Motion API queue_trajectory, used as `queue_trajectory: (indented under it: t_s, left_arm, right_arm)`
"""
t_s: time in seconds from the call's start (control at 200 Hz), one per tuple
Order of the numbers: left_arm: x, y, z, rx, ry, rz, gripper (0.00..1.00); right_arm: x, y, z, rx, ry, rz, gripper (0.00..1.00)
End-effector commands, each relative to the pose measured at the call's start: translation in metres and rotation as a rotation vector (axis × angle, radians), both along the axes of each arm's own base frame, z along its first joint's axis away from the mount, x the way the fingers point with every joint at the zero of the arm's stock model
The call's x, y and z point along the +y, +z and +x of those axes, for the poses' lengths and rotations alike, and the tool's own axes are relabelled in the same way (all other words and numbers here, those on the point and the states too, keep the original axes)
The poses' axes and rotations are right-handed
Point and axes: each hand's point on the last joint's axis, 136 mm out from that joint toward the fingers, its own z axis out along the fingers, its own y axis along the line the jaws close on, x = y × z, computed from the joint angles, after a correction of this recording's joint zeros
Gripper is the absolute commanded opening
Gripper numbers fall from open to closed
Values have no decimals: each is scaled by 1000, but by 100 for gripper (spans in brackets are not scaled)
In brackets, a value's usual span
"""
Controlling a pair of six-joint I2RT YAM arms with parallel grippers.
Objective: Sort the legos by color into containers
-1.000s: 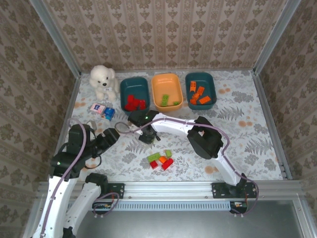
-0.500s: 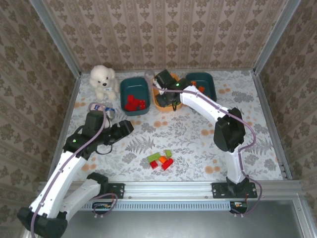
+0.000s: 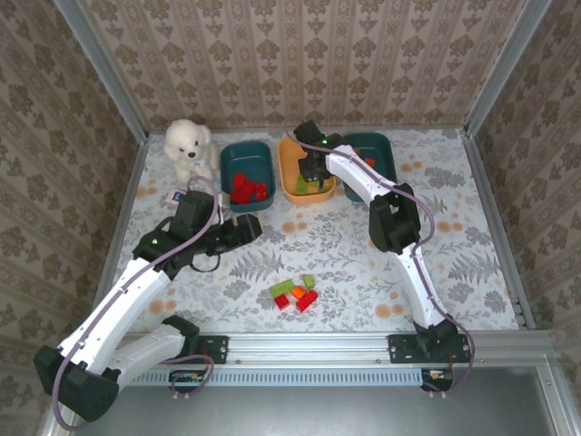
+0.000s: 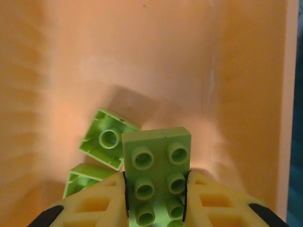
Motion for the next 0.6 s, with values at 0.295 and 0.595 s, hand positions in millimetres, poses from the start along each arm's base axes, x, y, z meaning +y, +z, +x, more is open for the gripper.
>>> queue_trajectory:
  t_s: [0.295, 0.595]
  left_arm:
    - [-5, 16, 11, -61, -10, 8, 79]
    - [-7, 23, 17, -82, -11, 10, 79]
  right_arm:
    - [-9, -24, -9, 70, -85, -46, 37]
    - [1, 12, 1, 4, -57, 6, 54]
